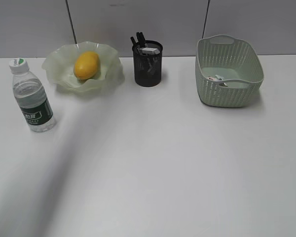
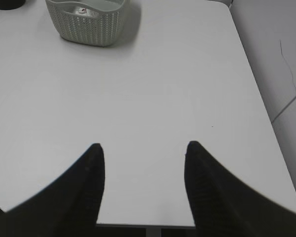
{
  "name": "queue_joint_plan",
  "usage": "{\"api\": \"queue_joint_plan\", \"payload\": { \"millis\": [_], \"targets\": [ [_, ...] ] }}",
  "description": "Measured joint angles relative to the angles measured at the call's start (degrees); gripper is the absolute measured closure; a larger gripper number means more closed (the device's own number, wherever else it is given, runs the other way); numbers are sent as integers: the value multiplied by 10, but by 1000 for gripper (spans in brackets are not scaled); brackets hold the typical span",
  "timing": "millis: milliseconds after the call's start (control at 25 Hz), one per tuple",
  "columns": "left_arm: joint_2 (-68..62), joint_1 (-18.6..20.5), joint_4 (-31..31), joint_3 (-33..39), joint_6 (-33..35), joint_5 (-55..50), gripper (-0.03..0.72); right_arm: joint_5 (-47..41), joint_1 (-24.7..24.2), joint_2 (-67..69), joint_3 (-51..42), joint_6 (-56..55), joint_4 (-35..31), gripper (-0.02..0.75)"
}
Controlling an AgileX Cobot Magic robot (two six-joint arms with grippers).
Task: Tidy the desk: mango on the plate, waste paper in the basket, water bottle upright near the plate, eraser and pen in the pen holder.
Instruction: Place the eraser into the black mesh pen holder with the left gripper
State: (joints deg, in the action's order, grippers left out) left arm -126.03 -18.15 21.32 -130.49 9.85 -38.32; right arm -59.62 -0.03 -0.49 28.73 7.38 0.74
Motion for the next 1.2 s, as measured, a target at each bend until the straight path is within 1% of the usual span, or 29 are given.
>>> {"api": "queue_joint_plan", "payload": {
  "millis": [120,200,280,400,480,600,680,760,960,1200],
  "targets": [
    [-20,8,155,0,136,8,549,0,0,0,0,0,0,315],
    [-38,9,222,0,209,7,549,0,0,0,0,0,0,315],
    [-54,9,258,0,268,5,549,0,0,0,0,0,0,315],
    [-73,9,281,0,326,7,549,0,0,0,0,0,0,315],
    [-87,9,305,0,353,9,549,0,0,0,0,0,0,315],
    [-109,9,374,0,405,12,549,1,0,0,0,0,0,315],
    [-121,9,424,0,432,12,549,1,0,0,0,0,0,315],
    [-133,9,454,0,443,12,549,1,0,0,0,0,0,315],
    [-154,8,482,0,446,18,549,0,0,0,0,0,0,316],
    [-170,-3,490,1,446,68,549,0,0,0,0,0,0,316]
  ]
}}
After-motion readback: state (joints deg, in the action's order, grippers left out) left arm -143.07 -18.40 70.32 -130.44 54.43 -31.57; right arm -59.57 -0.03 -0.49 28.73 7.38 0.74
